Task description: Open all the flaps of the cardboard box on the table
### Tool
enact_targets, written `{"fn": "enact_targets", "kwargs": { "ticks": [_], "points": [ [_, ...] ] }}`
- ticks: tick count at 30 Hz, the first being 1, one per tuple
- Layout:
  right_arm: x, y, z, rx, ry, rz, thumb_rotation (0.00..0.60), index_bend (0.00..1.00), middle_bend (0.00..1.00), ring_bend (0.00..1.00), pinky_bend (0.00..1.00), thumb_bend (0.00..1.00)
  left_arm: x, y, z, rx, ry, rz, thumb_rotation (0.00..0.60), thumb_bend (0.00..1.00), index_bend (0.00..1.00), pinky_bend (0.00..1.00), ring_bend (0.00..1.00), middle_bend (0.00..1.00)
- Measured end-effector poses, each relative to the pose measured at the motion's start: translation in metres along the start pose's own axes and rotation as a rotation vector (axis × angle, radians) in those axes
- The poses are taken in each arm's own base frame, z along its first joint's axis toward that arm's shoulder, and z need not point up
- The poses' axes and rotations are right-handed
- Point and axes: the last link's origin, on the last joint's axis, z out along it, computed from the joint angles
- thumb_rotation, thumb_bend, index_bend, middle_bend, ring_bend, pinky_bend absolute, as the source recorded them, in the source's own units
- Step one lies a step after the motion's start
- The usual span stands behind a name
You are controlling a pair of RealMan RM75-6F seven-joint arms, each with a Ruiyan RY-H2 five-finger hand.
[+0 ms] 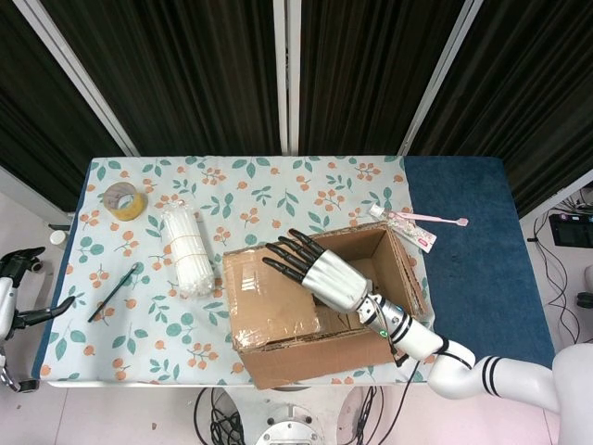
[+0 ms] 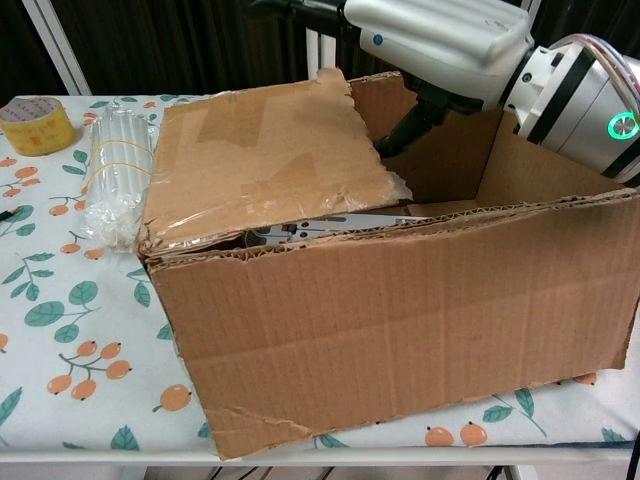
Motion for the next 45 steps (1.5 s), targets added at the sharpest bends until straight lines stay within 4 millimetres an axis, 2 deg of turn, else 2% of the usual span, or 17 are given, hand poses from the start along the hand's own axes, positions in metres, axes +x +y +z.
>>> {"fn": "enact_targets", "kwargs": {
  "ticks": [10, 18, 24, 29, 34, 40, 45],
  "points": [
    [0.037, -0.015, 0.029, 0.058, 0.138, 0.013, 0.600, 0.00, 0.00, 0.00, 0.00, 0.18, 0.007, -0.005, -0.005, 0.014, 0.037, -0.010, 0.343, 0.12, 0.14, 0.21, 0.10, 0.12],
    [0.061, -0.039, 0.070, 0.105, 0.193, 0.008, 0.600, 0.00, 0.00, 0.00, 0.00, 0.18, 0.014, -0.012, -0.010, 0.041, 0.064, -0.011, 0.345, 0.12, 0.14, 0.21, 0.10, 0.12],
    [0.061, -0.066, 0.101, 0.120, 0.197, 0.051, 0.600, 0.00, 0.00, 0.00, 0.00, 0.18, 0.017, -0.017, -0.014, 0.053, 0.069, -0.010, 0.348, 0.12, 0.14, 0.21, 0.10, 0.12],
    [0.051, -0.092, 0.122, 0.123, 0.174, 0.134, 0.600, 0.00, 0.00, 0.00, 0.00, 0.17, 0.017, -0.018, -0.016, 0.055, 0.068, -0.012, 0.346, 0.12, 0.14, 0.21, 0.10, 0.12],
    [0.041, -0.108, 0.131, 0.138, 0.173, 0.147, 0.600, 0.00, 0.00, 0.00, 0.00, 0.15, 0.018, -0.020, -0.016, 0.059, 0.070, -0.013, 0.344, 0.12, 0.14, 0.21, 0.10, 0.12],
    [0.044, -0.101, 0.127, 0.138, 0.220, 0.104, 0.600, 0.00, 0.00, 0.00, 0.00, 0.17, 0.021, -0.021, -0.016, 0.057, 0.073, -0.012, 0.348, 0.12, 0.14, 0.21, 0.10, 0.12],
    [0.062, -0.071, 0.116, 0.100, 0.247, 0.013, 0.600, 0.00, 0.00, 0.00, 0.00, 0.18, 0.020, -0.020, -0.014, 0.048, 0.066, -0.015, 0.345, 0.12, 0.14, 0.21, 0.10, 0.12]
  ]
}}
